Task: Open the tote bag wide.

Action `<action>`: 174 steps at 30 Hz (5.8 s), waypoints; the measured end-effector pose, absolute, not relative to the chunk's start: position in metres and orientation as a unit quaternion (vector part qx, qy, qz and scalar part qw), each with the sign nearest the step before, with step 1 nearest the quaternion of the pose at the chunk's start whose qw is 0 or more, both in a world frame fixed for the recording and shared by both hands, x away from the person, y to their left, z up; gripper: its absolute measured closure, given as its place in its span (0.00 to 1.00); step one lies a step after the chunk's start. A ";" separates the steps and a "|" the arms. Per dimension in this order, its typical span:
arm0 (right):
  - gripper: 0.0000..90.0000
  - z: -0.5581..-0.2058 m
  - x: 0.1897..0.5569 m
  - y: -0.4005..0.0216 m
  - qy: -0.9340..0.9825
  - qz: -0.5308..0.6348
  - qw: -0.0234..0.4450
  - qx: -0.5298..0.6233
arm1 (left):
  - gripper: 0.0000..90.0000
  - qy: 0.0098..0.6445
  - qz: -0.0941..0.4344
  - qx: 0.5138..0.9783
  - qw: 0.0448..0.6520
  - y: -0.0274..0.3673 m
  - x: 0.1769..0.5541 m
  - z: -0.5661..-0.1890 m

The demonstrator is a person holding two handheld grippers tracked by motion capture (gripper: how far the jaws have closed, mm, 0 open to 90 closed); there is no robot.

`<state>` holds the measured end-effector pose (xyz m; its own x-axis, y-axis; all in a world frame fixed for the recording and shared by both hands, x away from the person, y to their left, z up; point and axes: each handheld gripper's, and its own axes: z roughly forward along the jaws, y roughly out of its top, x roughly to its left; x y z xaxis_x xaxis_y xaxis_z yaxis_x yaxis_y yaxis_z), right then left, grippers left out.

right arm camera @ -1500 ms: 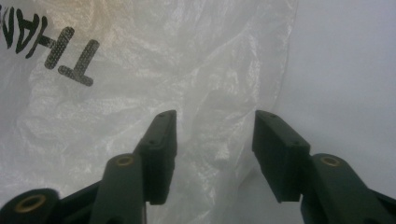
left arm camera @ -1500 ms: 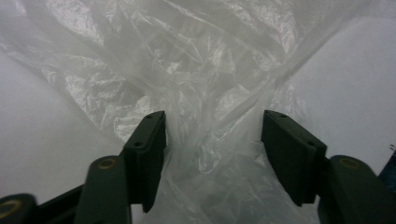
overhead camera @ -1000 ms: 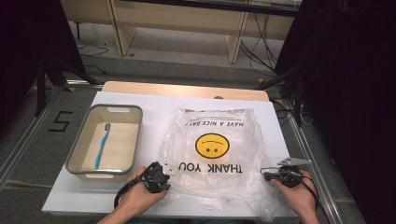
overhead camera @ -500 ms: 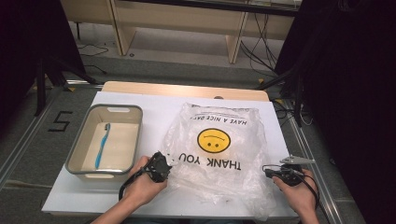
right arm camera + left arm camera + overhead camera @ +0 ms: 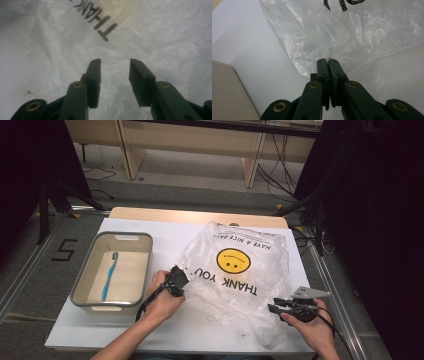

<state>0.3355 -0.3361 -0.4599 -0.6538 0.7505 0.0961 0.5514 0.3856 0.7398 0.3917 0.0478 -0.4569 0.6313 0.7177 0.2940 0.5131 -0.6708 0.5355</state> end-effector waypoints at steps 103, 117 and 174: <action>1.00 -0.461 0.373 -0.207 0.887 0.375 0.060 0.265 | 0.55 0.280 0.217 0.888 0.294 0.049 0.334 -0.455; 1.00 -0.442 0.368 -0.211 0.872 0.395 0.099 0.272 | 0.57 0.264 0.226 0.878 0.329 0.044 0.331 -0.453; 1.00 -0.389 0.373 -0.219 0.784 0.481 0.220 0.325 | 1.00 0.243 0.115 0.908 0.323 -0.001 0.331 -0.482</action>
